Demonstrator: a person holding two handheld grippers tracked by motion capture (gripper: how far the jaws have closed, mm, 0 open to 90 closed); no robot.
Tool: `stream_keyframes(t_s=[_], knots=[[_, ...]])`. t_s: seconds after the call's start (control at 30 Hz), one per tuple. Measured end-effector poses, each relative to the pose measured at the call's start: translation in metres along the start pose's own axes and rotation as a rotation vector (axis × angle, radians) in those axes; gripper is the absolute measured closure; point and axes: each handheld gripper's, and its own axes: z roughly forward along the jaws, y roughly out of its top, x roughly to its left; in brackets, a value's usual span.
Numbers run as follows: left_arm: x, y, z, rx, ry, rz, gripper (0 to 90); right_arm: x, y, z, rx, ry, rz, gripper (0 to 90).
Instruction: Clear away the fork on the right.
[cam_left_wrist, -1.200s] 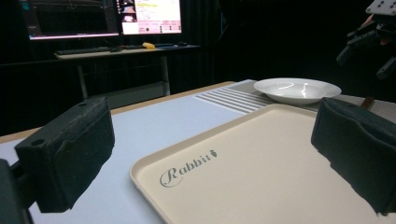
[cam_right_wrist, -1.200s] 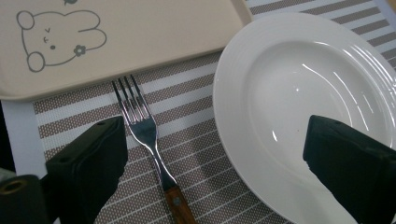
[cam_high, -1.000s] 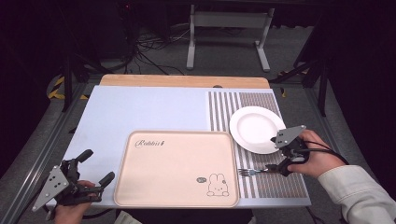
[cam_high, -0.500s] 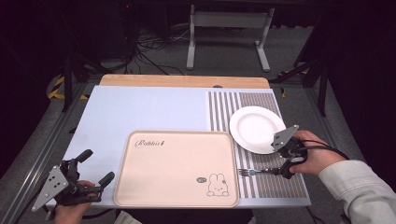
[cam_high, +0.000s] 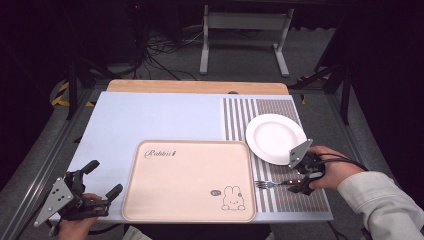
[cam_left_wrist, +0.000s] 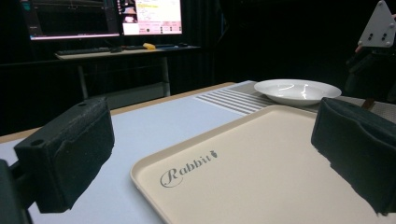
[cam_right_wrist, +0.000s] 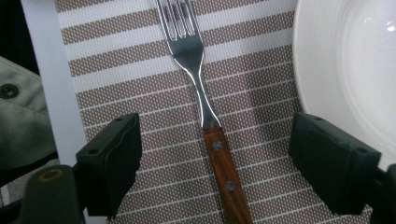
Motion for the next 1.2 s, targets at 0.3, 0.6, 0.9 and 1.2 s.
stream_keyframes(t_s=[0.3, 0.6, 0.9, 1.2], knots=[[0.000, 0.000, 0.000, -0.002, 0.000, 0.001, 0.2, -0.002, -0.007, 0.012, 0.023, 0.034, 0.019, 29.3], [0.000, 0.000, 0.001, 0.001, -0.003, 0.002, 0.2, -0.005, -0.011, 0.018, 0.053, 0.047, 0.022, 41.4], [0.000, 0.000, 0.001, 0.003, -0.003, 0.001, 0.1, -0.009, -0.013, 0.023, 0.093, 0.057, -0.036, 63.3], [-0.001, 0.000, 0.001, 0.002, -0.003, 0.006, 0.0, -0.012, -0.014, 0.023, 0.097, 0.064, -0.122, 74.4]])
